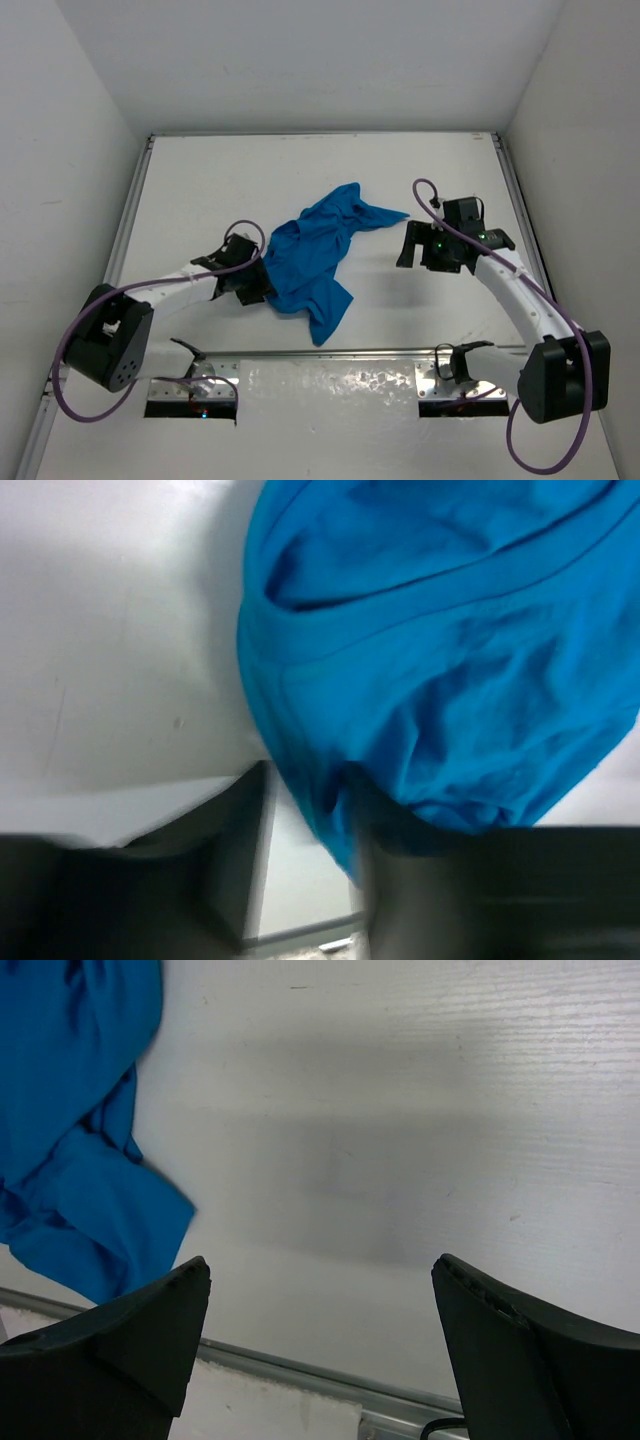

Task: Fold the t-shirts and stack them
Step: Flatten out the tshirt

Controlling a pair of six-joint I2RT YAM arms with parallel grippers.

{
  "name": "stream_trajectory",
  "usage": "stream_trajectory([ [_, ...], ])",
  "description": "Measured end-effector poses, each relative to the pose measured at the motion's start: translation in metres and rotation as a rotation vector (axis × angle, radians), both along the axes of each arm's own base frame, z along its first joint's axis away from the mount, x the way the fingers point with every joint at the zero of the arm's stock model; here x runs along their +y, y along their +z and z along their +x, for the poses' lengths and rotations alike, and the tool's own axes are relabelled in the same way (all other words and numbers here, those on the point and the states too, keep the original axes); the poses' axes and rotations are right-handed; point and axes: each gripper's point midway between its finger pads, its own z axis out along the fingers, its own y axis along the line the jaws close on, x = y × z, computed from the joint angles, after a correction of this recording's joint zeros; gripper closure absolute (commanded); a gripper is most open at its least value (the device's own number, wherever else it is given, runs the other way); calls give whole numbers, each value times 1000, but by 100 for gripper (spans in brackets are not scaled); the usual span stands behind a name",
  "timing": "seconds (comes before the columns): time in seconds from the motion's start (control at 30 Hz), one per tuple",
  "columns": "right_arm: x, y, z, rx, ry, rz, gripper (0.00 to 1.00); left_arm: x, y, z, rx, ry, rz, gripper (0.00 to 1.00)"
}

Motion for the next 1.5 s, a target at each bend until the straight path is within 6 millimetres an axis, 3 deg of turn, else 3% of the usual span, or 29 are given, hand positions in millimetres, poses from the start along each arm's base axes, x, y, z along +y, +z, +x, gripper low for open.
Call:
stream_trajectory([
  [0.07, -1, 3, 3, -11, -3, -4, 11, -2, -2, 4, -8, 3, -5, 100],
  [0.17, -1, 8, 7, -26, -6, -8, 11, 1, -5, 11, -5, 6, 30, 100],
  [0.23, -2, 8, 9, -30, -7, -14, 12, 4, 1, 27, -31, 14, 69, 100],
  [0.37, -5, 7, 13, -30, -19, -33, 14, 14, 29, 90, -143, 62, 105, 100],
  [0.47, -10, 4, 18, -36, -47, -56, 18, 38, 45, 138, -219, 130, 143, 100],
  [0.57, -17, -1, 26, -38, -92, -87, 23, 59, 54, 171, -259, 168, 196, 100],
  [0.6, -17, -3, 29, -37, -106, -91, 24, 63, 56, 180, -268, 173, 208, 95],
  [0.63, -18, -6, 31, -33, -121, -95, 25, 66, 58, 188, -279, 172, 219, 69],
  [0.7, -19, -13, 36, -19, -142, -97, 26, 67, 63, 201, -301, 159, 231, 41],
  [0.8, -19, -21, 44, -13, -168, -101, 27, 63, 72, 207, -315, 129, 227, 31],
  [0.9, -20, -24, 51, -20, -172, -107, 26, 59, 76, 198, -305, 92, 205, 30],
  [1.0, -20, -24, 62, -27, -166, -120, 26, 58, 76, 162, -264, 74, 196, 33],
  [1.07, -20, -24, 68, -37, -155, -126, 26, 53, 77, 129, -230, 76, 185, 36],
  [1.2, -20, -25, 69, -42, -145, -131, 25, 12, 80, 73, -164, 49, 126, 40],
  [1.3, -20, -24, 70, -46, -139, -134, 25, -16, 80, 49, -121, 30, 95, 42],
  [1.37, -20, -24, 70, -48, -136, -136, 25, -12, 75, 40, -90, 51, 128, 43],
  [1.5, -21, -20, 69, -61, -127, -138, 24, 21, 67, 35, -69, 140, 224, 46],
])
